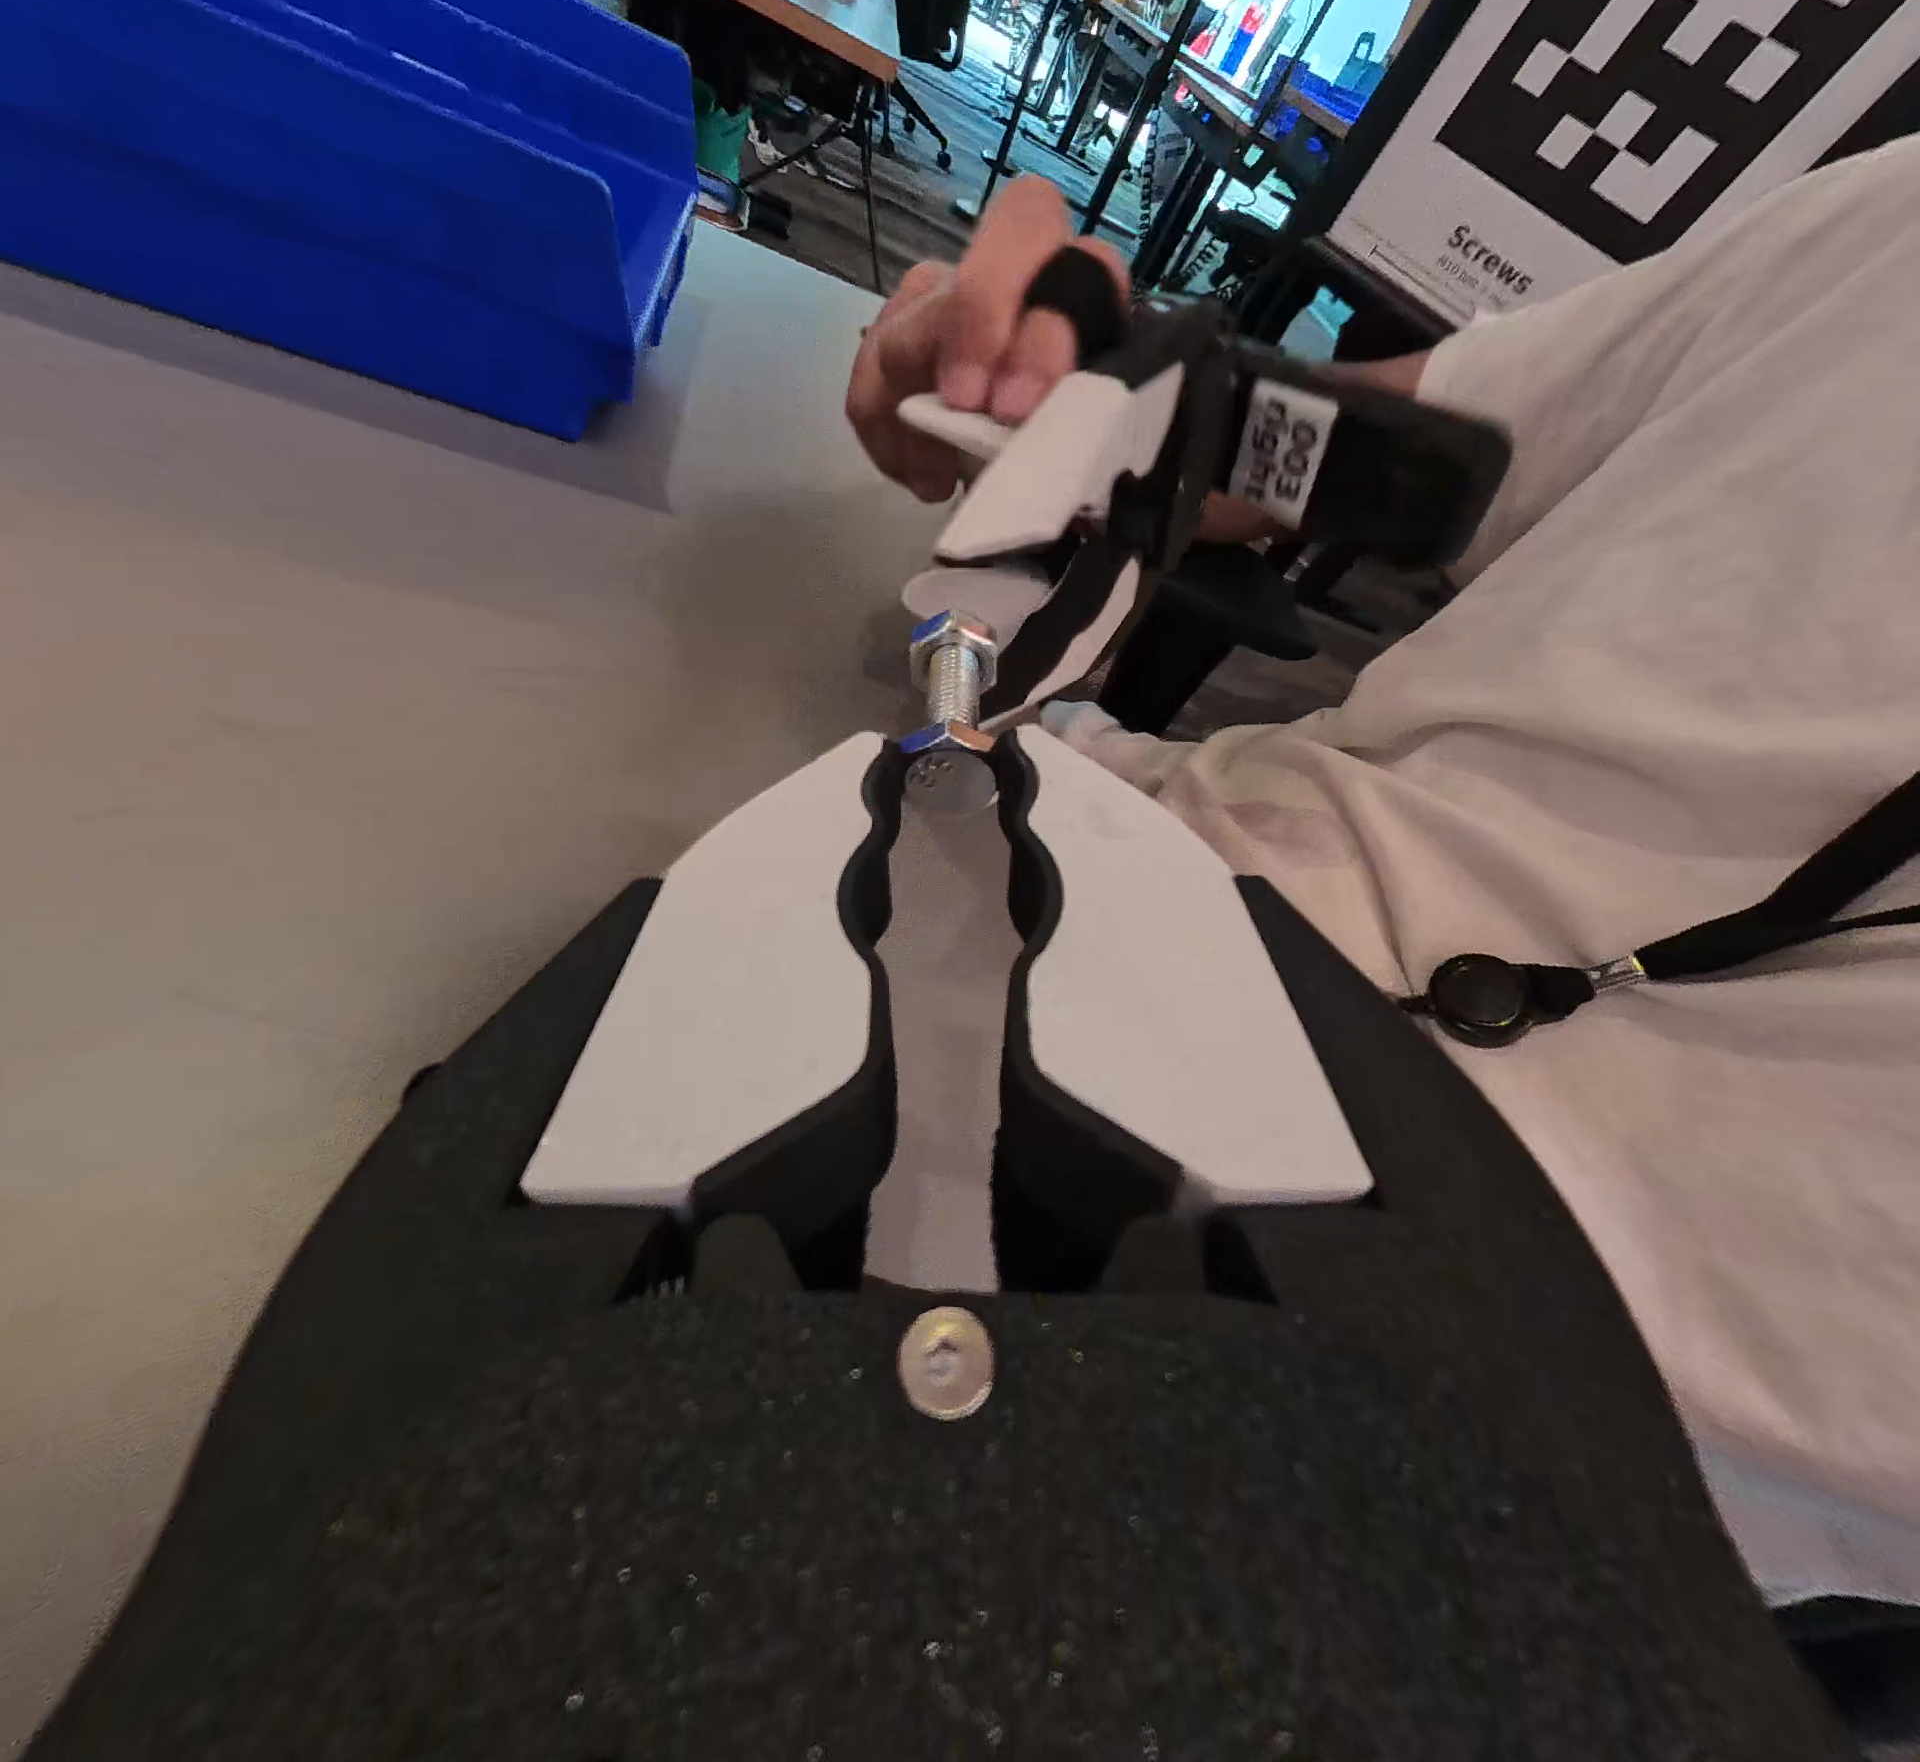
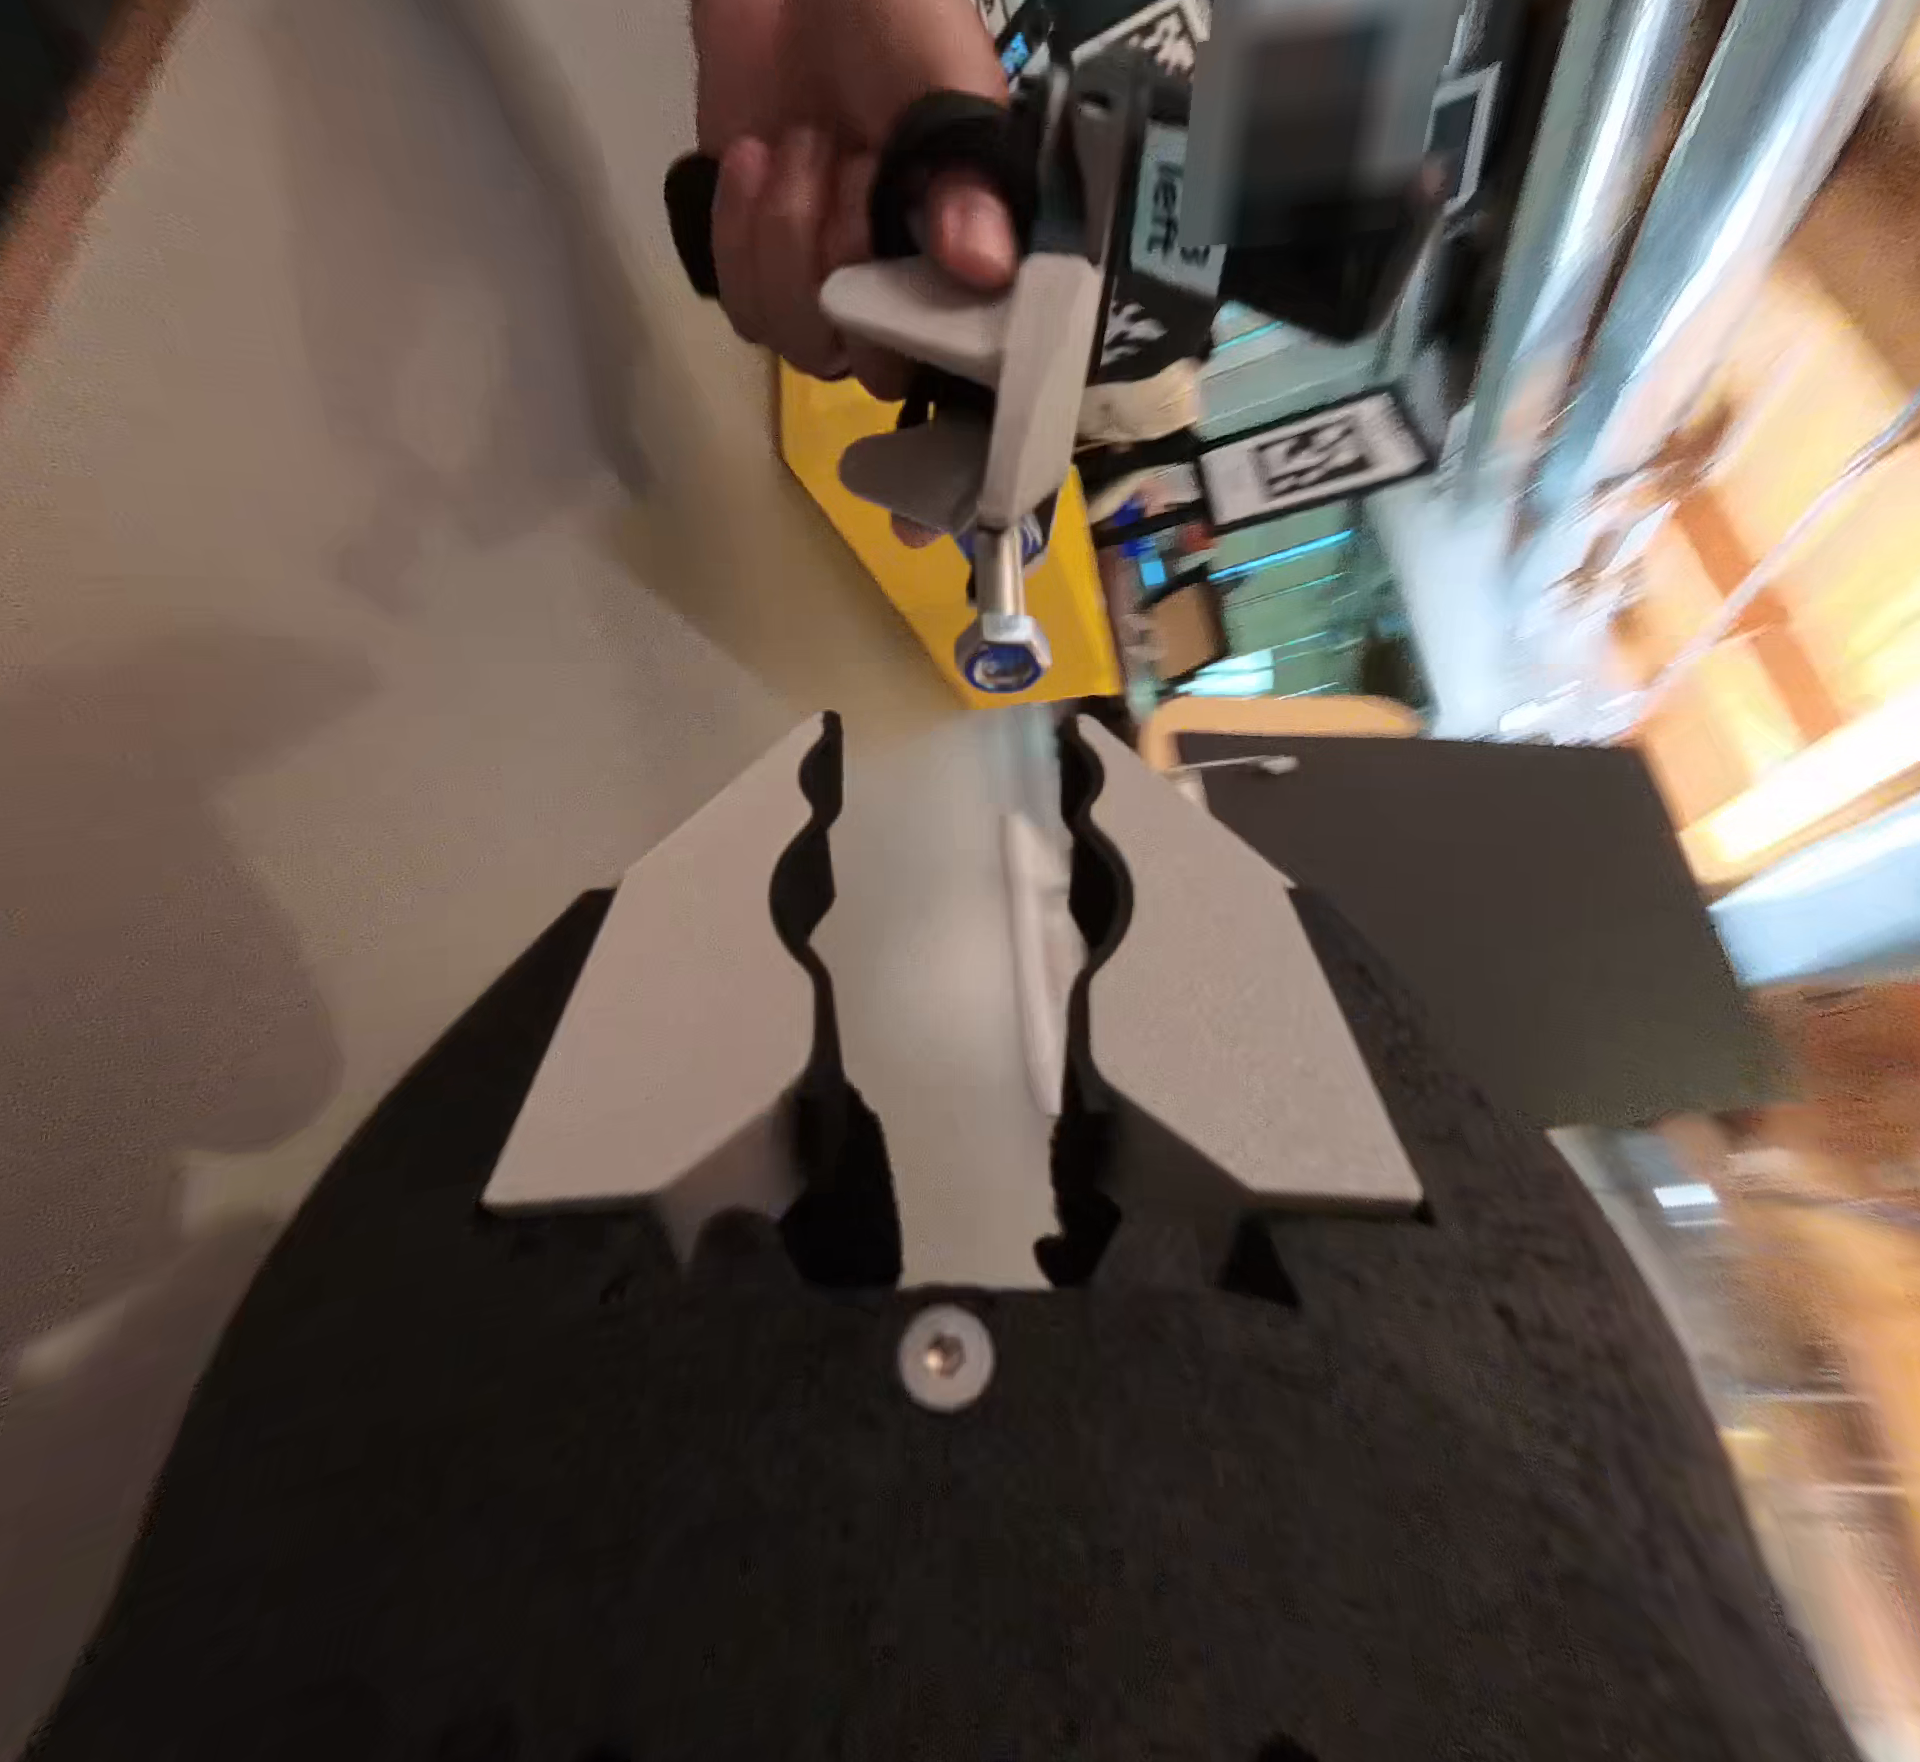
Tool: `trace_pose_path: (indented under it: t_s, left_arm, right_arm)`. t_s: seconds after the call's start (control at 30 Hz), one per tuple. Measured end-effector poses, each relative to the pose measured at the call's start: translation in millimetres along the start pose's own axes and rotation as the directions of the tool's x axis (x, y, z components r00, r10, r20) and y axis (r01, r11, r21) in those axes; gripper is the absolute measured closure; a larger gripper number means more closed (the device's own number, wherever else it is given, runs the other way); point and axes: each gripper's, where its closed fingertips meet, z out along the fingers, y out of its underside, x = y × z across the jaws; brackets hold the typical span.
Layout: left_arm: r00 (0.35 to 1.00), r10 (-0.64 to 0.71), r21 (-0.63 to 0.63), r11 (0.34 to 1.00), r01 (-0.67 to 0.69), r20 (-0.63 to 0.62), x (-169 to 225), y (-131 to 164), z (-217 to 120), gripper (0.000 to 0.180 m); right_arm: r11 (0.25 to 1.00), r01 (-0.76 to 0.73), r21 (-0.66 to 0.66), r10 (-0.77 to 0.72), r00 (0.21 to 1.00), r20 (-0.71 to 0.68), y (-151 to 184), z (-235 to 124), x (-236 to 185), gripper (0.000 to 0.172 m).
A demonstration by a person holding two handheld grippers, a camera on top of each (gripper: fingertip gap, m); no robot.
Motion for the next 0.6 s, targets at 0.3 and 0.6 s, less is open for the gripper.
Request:
trace_pose_path:
  t_s: [0.3,0.6]
  left_arm:
    - [0.996,-0.048,-0.021,0.999,0.046,-0.078,10,6,8,0.163]
    - [0.993,0.116,-0.013,0.993,-0.116,0.002,9,0,5,0.163]
  right_arm:
    - [0.944,0.331,-0.016,-0.331,0.937,-0.112,-11,4,0,0.149]
    - [0.783,-0.621,0.023,0.603,0.768,0.214,-12,8,5,0.155]
